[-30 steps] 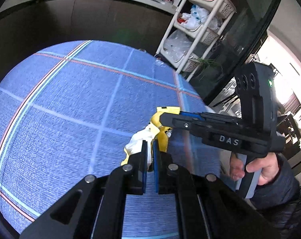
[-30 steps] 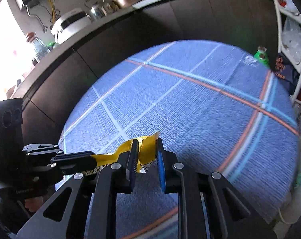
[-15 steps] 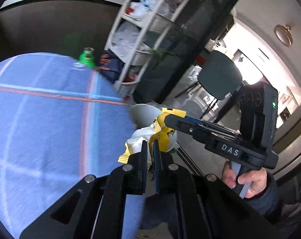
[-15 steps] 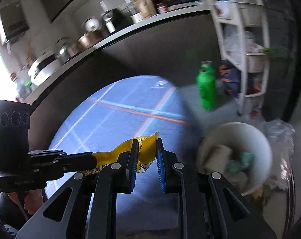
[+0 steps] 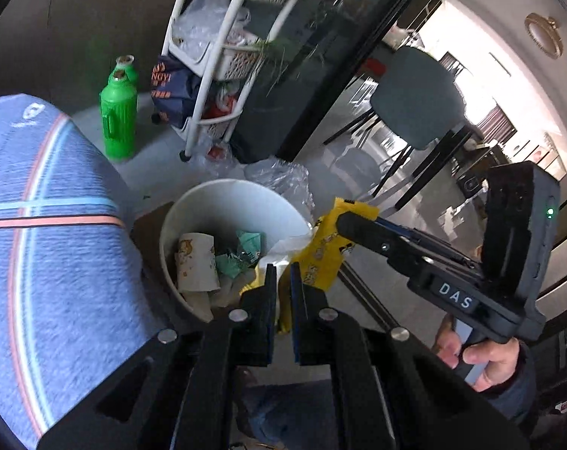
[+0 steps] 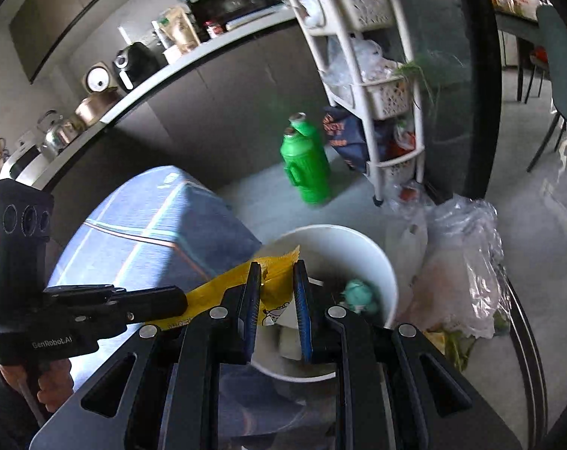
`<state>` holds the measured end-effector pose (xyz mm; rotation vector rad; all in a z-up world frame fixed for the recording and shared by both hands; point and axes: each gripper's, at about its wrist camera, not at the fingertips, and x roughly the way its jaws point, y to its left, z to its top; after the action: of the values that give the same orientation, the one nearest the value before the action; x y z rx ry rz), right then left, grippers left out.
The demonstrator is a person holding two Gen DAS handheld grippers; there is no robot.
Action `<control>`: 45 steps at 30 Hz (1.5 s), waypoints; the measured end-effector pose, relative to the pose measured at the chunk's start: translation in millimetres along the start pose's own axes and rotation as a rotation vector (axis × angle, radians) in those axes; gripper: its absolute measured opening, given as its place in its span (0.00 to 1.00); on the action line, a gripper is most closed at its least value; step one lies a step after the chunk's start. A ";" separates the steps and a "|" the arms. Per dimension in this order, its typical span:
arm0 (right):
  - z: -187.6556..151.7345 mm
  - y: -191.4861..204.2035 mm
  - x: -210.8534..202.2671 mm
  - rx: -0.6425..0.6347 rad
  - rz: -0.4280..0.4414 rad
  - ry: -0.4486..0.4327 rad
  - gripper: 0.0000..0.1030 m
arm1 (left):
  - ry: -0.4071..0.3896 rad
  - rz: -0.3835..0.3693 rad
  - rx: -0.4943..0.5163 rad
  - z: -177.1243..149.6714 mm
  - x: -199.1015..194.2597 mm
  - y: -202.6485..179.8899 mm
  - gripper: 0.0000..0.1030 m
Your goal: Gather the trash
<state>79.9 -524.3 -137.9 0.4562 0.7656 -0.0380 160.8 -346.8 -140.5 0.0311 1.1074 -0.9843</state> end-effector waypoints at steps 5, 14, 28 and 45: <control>0.9 -16.6 19.5 0.013 -0.024 0.018 0.16 | -0.001 0.056 -0.030 10.6 19.9 4.8 0.36; -4.3 -31.3 51.0 0.047 -0.065 0.007 0.56 | -0.079 0.122 -0.064 24.0 7.4 17.1 0.63; -12.8 -21.2 -6.3 0.025 -0.096 -0.106 0.92 | -0.194 0.132 -0.099 17.1 -43.9 16.4 0.92; -46.6 89.1 -97.0 -0.053 -0.115 -0.027 0.92 | -0.260 0.466 -0.254 -85.0 -162.3 1.8 0.96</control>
<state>-3.7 -437.4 -67.3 0.3602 0.7635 -0.1310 85.3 -200.5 -60.2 -0.0428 0.9207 -0.4140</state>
